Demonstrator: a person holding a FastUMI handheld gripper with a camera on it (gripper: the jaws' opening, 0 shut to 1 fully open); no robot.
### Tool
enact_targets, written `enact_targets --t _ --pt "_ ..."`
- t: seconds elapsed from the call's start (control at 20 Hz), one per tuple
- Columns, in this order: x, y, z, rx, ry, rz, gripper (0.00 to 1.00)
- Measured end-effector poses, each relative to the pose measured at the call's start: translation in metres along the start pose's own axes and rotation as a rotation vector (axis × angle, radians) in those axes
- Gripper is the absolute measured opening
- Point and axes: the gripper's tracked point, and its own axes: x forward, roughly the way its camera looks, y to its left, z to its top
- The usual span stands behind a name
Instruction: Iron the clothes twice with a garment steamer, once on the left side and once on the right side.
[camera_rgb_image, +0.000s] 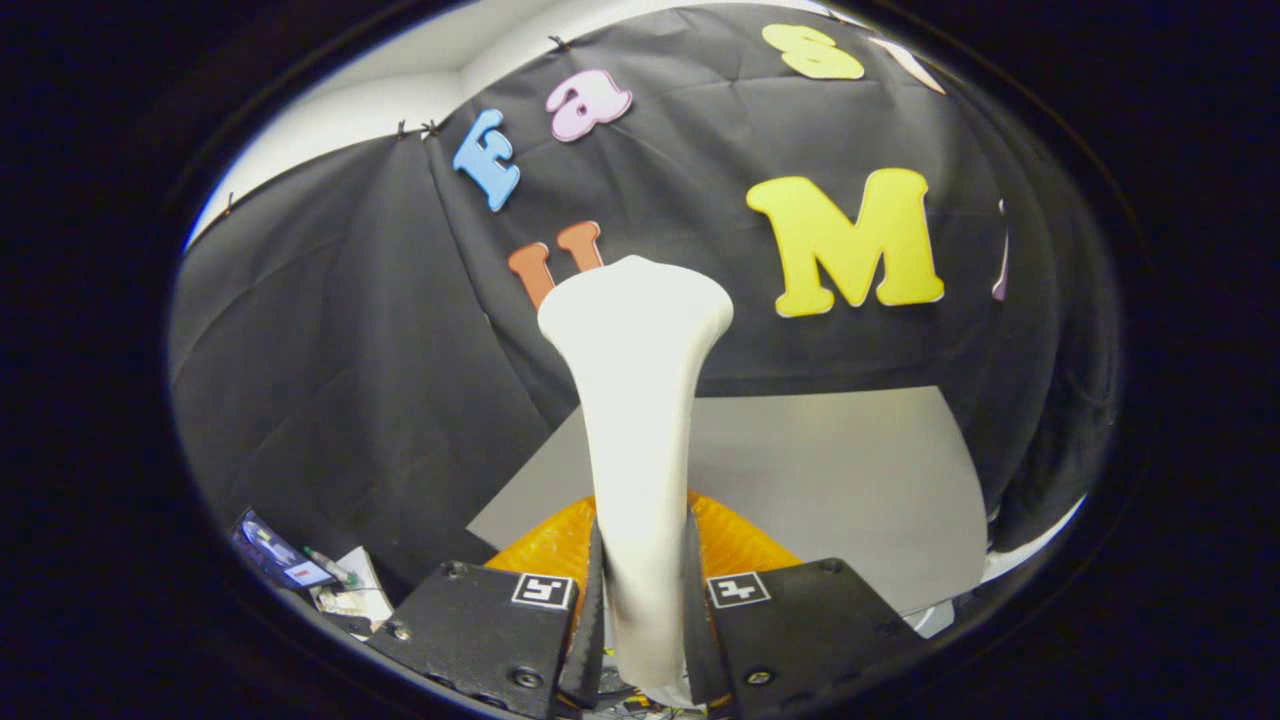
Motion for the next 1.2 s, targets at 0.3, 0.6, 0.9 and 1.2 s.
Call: enact_targets --t 0.3,0.6,0.9,1.2 --pt "-0.084 -0.03 0.003 0.032 -0.113 -0.065 0.36" --pt "-0.157 -0.071 0.004 0.026 -0.208 -0.163 0.36" --pt "-0.209 -0.118 0.03 0.024 -0.353 -0.268 0.36" --pt "-0.248 -0.187 0.07 0.004 -0.502 -0.352 0.35"
